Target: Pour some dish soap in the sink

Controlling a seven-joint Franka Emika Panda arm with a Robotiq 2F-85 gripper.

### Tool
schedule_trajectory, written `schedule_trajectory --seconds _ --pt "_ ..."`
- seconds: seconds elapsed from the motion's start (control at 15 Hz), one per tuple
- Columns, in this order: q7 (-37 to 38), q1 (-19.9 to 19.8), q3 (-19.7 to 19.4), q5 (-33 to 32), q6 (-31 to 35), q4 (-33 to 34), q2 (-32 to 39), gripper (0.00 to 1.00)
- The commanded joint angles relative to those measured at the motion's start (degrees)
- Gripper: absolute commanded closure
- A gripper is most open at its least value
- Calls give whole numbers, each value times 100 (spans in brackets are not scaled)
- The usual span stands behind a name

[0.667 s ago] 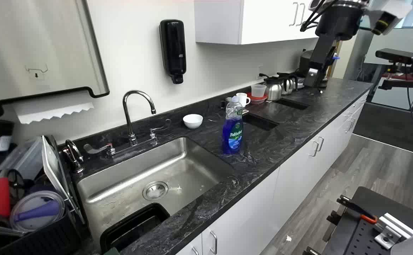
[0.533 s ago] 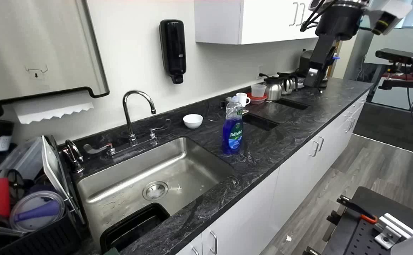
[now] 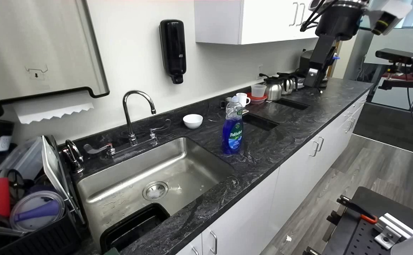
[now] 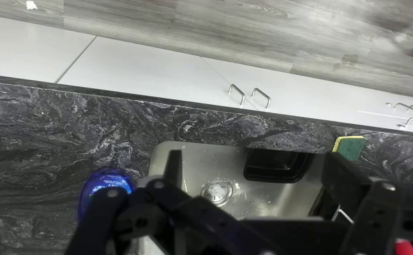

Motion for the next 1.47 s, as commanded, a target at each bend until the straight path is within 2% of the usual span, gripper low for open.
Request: schedule_trajectory --seconds 0.0,0.4,0.73,1.2,1.4 --pt "-54 -97 72 56 -25 17 15 0" --pt "-108 -84 51 72 85 -43 27 0" --pt "-561 9 -177 308 390 -210 109 0" --pt "-1604 80 -524 456 1006 -454 388 0" --pt "-2045 98 -669 479 1529 -545 514 0"
